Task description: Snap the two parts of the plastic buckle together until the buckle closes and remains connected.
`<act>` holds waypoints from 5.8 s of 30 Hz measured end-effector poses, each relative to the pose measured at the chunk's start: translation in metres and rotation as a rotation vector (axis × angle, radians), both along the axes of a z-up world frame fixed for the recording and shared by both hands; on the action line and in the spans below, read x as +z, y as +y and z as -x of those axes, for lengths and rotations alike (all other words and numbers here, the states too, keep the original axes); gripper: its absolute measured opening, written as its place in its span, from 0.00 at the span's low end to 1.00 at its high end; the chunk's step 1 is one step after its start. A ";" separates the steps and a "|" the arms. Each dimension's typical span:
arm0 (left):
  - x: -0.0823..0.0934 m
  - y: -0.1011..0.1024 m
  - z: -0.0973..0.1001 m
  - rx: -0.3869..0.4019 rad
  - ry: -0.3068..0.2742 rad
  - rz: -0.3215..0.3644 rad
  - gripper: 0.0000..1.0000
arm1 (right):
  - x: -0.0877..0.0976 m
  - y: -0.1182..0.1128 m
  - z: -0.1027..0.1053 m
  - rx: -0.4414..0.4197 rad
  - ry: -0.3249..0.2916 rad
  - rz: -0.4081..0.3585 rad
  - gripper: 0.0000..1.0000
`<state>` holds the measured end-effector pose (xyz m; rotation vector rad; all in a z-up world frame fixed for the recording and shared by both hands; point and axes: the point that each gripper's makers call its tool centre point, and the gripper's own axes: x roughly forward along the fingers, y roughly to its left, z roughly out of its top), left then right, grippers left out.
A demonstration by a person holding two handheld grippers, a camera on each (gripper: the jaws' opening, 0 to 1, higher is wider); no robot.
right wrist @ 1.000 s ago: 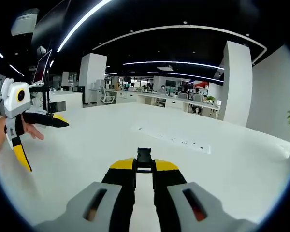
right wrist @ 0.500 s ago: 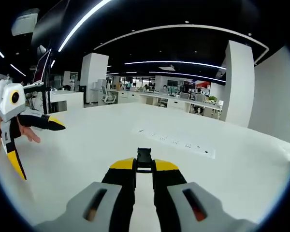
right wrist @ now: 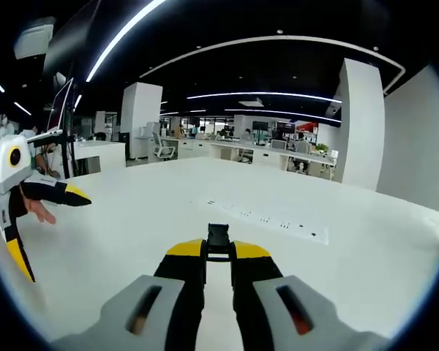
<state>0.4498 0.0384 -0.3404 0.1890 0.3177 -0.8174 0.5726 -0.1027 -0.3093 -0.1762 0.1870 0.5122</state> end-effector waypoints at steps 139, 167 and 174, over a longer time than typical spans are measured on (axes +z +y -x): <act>-0.009 -0.013 0.002 -0.050 0.008 -0.053 1.00 | -0.059 0.038 -0.084 0.061 0.181 0.122 0.11; -0.011 -0.012 -0.001 -0.054 0.006 -0.066 1.00 | -0.065 0.037 -0.081 0.071 0.202 0.128 0.11; -0.011 -0.011 -0.002 -0.054 0.005 -0.067 1.00 | -0.065 0.038 -0.079 0.079 0.194 0.135 0.12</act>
